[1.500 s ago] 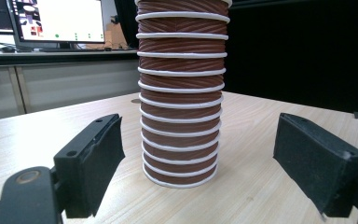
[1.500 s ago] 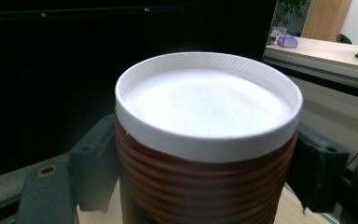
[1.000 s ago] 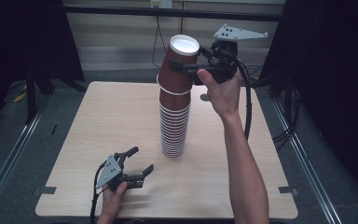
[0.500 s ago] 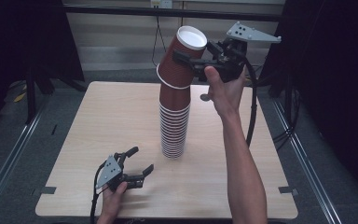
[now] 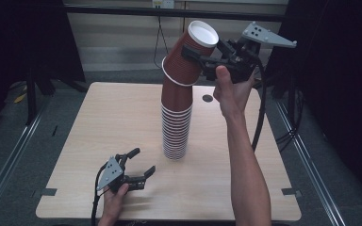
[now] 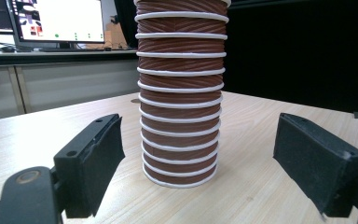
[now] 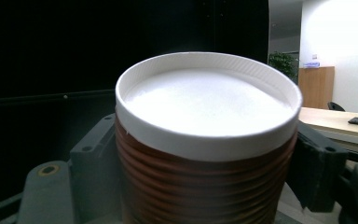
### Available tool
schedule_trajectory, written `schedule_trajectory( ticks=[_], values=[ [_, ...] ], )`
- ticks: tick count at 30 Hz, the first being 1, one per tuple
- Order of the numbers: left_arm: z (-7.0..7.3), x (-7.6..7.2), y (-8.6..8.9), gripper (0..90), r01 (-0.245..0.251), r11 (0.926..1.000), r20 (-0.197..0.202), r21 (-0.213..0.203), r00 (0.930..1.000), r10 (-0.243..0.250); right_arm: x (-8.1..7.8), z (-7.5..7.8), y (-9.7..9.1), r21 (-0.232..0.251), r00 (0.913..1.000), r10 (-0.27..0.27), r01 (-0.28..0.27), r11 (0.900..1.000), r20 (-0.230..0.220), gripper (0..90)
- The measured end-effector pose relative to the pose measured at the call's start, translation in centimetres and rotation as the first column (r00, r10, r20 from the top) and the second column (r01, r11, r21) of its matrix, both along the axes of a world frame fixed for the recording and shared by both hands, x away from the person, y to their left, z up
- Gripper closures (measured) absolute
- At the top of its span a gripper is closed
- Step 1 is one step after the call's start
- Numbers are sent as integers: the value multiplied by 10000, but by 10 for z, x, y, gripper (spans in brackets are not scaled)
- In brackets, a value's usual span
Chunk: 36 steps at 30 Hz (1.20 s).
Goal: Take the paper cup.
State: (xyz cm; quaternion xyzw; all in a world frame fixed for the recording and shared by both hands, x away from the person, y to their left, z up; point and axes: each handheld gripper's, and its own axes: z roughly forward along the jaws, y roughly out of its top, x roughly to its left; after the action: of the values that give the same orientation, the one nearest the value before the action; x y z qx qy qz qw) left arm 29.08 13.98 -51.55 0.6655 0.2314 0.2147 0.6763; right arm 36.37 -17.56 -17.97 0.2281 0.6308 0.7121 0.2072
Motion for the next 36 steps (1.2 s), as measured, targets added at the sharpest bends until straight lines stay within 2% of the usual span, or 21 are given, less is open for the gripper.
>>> schedule_trajectory(
  ticks=[12,18,25,36],
  values=[
    [0,0,0,155,-8,10000,-2,-5,10000,8,-6,-1,-14,404,9998,-83,76,9992,177,227],
    [0,0,0,155,-1,10000,3,-5,10000,1,-10,-1,-24,431,9993,-177,163,9989,322,227],
    [0,0,0,155,-17,10000,24,51,10000,16,-15,-6,-43,620,9985,-509,494,9969,218,227],
    [0,0,0,155,-51,10000,20,82,10000,50,-23,-16,-58,719,9964,-829,813,9941,193,227]
  ],
)
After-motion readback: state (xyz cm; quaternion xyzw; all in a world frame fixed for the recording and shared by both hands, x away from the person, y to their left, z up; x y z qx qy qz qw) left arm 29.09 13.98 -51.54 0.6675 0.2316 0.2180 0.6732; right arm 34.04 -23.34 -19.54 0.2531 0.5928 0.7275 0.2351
